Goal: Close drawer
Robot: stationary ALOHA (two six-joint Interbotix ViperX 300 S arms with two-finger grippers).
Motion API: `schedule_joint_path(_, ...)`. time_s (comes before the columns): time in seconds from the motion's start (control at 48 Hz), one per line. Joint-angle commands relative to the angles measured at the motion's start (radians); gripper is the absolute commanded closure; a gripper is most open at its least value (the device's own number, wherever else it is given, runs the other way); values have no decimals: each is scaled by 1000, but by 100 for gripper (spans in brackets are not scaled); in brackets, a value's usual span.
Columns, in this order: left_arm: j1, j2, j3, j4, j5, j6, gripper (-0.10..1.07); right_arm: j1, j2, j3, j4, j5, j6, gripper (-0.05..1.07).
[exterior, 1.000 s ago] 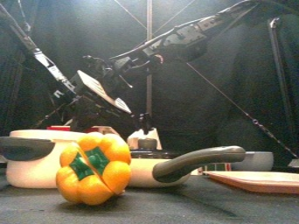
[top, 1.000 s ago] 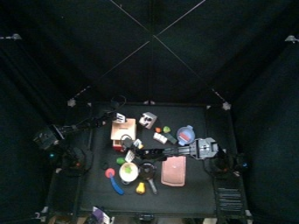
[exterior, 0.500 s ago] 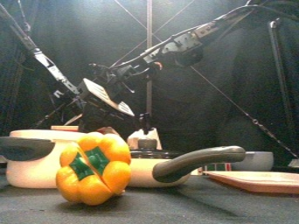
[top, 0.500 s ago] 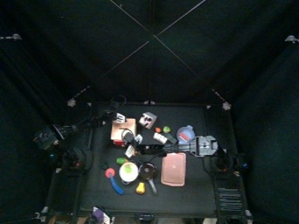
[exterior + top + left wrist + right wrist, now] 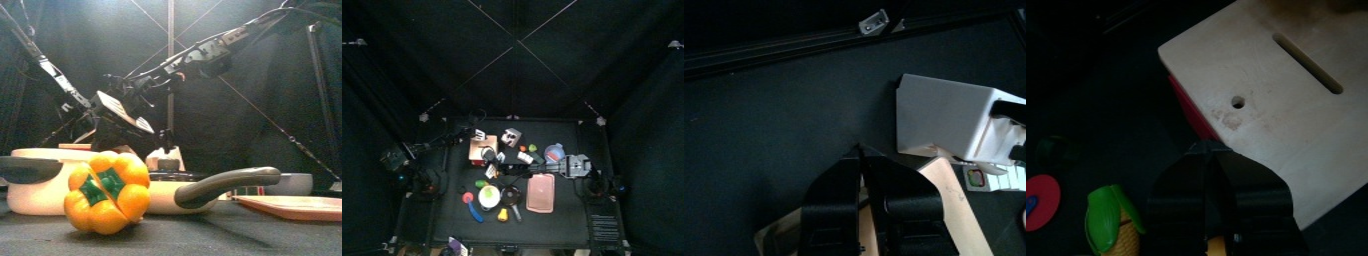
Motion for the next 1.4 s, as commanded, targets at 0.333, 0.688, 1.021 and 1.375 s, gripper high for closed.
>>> schedule_joint_path(0.333,3,-29,-21,6,-52,3,56,5,-77,-26,-23,2,0,65)
schedule_joint_path(0.688,-2,-92,-9,15,-138,3,56,58,-138,-11,-61,3,0,65)
schedule_joint_path(1.021,-3,-158,34,26,-138,0,56,75,-183,67,-55,38,2,65)
schedule_joint_path(1.375,-49,-215,49,28,-138,3,56,104,-334,265,-23,161,2,65)
